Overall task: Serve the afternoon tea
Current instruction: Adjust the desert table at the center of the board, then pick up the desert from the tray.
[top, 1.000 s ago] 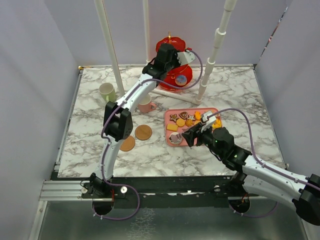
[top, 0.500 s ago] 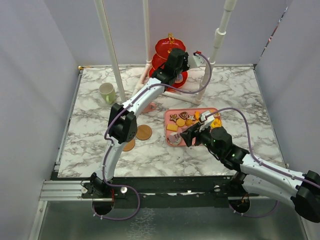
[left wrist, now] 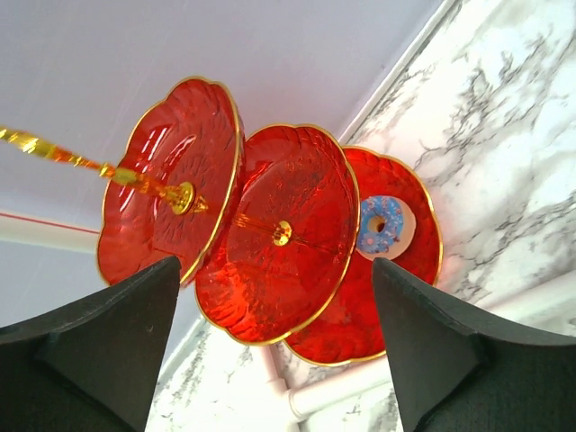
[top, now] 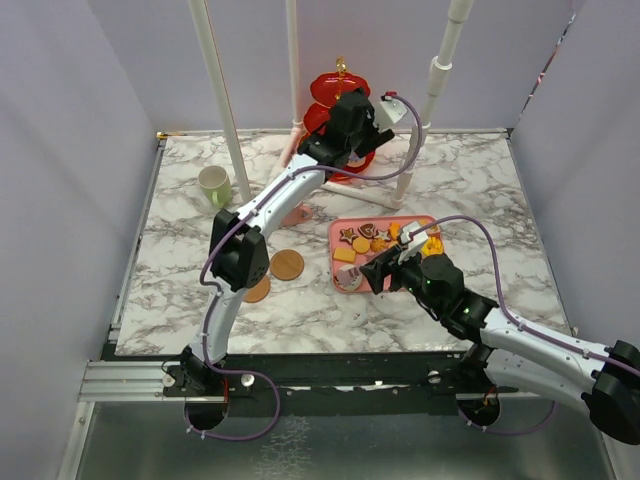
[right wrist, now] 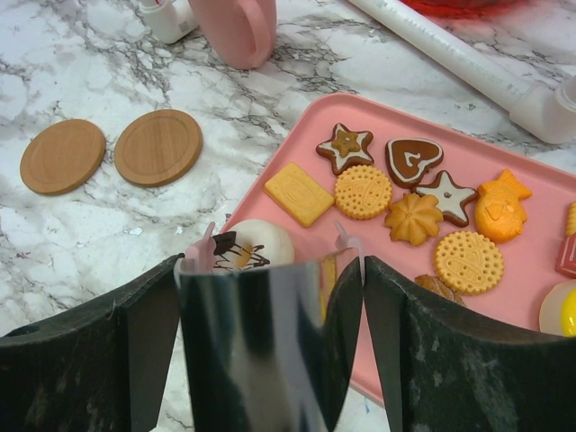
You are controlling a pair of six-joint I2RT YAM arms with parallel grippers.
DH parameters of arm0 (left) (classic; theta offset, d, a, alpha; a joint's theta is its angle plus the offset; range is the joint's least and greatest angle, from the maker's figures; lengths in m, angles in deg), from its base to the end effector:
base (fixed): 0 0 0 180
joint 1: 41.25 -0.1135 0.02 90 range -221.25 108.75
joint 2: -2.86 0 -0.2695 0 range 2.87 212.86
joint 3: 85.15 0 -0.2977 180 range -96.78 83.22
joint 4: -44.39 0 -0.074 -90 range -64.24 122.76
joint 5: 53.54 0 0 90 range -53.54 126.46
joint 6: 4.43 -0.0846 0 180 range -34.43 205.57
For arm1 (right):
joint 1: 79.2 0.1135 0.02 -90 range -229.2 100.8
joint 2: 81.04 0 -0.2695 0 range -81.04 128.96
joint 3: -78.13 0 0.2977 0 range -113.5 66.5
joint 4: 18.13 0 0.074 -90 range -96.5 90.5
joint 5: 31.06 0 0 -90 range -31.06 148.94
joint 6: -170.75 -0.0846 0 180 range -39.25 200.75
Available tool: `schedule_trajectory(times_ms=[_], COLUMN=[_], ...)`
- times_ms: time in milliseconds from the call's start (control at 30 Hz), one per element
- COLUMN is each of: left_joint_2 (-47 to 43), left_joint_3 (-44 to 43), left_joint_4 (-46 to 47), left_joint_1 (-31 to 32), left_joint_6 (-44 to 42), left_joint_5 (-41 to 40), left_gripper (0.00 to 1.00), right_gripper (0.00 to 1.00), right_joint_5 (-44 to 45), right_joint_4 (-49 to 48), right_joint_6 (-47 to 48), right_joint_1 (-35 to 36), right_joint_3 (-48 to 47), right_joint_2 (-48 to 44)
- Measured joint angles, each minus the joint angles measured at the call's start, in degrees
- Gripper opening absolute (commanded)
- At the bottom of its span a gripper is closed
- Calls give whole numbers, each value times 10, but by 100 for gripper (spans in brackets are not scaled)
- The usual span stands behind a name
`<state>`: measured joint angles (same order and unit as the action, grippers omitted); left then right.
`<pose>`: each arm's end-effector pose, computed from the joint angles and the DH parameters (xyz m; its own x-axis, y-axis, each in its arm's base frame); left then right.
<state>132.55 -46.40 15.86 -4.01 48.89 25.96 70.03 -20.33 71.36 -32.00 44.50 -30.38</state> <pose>0.5142 -0.3715 0.3347 0.0862 0.6722 -0.7353 0.5047 0.6069 0.6140 0.2060 0.1985 0.1946 -0.2684 -0.0542 -0.9618 -0.5574 0.8231 0.1091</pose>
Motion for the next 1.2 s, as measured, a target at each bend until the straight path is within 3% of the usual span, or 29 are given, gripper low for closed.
schedule_trajectory(times_ms=[533, 900, 1000, 1200], left_joint_2=[-149, -200, -204, -219], left_joint_3=[30, 116, 120, 127], left_joint_4=[-75, -106, -117, -127], left_joint_1=[-27, -51, -51, -54], left_joint_6=[166, 212, 219, 230], left_joint_5=[79, 104, 107, 107], left_gripper=[87, 88, 90, 90], right_gripper=[77, 77, 71, 35], right_joint_5=[-7, -13, -12, -12], right_joint_4=[9, 11, 10, -5], right_joint_6=[1, 0, 0, 6], right_joint_1=[0, 0, 0, 0], right_joint_3=[0, -2, -2, 0], right_joint_2=[-31, -5, 9, 35])
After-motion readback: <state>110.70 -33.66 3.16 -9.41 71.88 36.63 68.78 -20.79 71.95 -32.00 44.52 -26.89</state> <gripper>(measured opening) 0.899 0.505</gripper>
